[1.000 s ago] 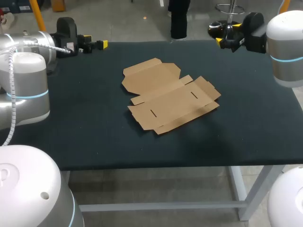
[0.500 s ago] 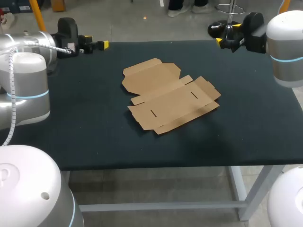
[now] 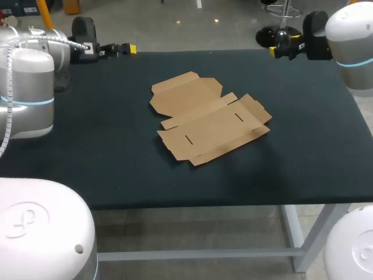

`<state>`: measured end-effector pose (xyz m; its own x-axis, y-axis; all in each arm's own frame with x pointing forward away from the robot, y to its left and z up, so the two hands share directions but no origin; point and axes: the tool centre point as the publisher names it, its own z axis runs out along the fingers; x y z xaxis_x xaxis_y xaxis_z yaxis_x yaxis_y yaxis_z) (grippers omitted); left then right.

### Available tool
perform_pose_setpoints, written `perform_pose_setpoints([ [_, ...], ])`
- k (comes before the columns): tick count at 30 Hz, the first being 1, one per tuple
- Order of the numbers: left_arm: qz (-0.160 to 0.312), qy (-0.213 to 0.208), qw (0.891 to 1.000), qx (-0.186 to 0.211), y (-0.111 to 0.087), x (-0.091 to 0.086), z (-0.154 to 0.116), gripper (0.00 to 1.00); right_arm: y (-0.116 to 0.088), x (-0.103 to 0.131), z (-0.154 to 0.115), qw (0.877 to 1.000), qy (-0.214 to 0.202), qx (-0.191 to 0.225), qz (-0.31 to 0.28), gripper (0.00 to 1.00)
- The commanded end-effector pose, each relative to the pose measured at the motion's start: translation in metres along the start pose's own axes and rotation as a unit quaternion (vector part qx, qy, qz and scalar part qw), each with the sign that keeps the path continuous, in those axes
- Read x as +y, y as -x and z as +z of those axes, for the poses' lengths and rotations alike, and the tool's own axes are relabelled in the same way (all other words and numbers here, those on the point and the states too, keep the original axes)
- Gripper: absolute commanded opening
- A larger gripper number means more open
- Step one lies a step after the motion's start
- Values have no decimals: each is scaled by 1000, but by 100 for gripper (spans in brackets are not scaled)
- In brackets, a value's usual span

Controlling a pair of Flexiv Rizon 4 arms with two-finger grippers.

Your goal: Assemble the packaging by folding the flat box into shape, placing the metal phone stand inside, and closing the box properly

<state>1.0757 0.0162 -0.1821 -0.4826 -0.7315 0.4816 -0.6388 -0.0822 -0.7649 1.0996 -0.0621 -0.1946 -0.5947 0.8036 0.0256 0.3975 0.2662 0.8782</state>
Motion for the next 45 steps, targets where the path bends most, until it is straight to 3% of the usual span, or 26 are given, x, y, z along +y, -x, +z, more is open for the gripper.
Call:
perform_pose_setpoints([
  [1, -35, 113, 993, -19, -4, -2, -7, 100, 6, 2, -12, 994, -107, 11, 24, 100],
  [9, -74, 154, 983, -62, -16, 17, -16, 100, 8, -16, -23, 982, -172, 25, 76, 100],
  [21, -140, 198, 967, -81, -23, 41, -30, 100, 6, -45, -49, 960, -239, 43, 137, 100],
  [40, -140, 198, 967, -81, -23, 41, -30, 100, 6, -45, -49, 960, -239, 43, 137, 100],
  [45, -188, 211, 957, -70, -20, 44, -24, 100, 5, -46, -47, 955, -255, 43, 145, 100],
])
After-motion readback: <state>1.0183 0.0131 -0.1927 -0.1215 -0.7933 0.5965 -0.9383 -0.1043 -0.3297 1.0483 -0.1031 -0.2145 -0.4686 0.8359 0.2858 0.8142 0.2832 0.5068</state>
